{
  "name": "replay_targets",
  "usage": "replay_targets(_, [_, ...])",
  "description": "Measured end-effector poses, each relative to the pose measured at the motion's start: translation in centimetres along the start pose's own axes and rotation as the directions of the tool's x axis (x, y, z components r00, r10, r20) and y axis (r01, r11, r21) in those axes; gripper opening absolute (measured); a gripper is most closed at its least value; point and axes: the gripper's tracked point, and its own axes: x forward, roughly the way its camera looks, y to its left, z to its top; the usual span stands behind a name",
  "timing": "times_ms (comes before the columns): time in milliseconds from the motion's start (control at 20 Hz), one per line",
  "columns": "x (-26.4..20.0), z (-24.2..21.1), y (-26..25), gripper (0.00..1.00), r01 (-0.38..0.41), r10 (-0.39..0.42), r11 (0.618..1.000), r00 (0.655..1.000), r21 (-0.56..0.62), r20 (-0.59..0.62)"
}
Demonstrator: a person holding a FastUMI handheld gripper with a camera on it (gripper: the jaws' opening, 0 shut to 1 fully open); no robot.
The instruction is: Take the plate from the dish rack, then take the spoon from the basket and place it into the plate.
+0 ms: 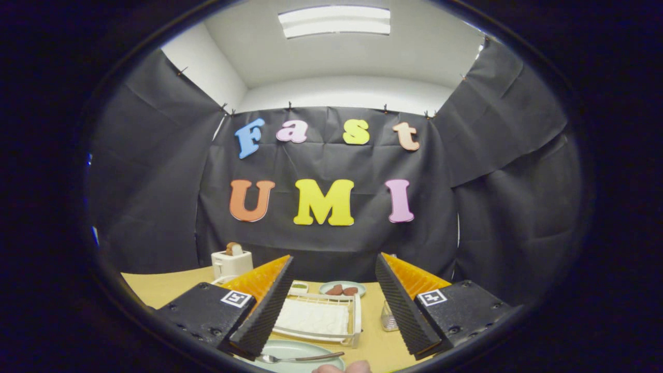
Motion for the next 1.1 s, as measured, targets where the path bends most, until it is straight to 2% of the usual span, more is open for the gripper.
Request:
replay_targets(350, [-1.6,-1.2,0.3,1.0,0.001,-0.001,1.0,1.0,-0.017,-0.005])
replay_targets(1100, [-1.3,-1.4,-0.6,1.0,0.02,-0.02,1.0,1.0,0.01,-0.005])
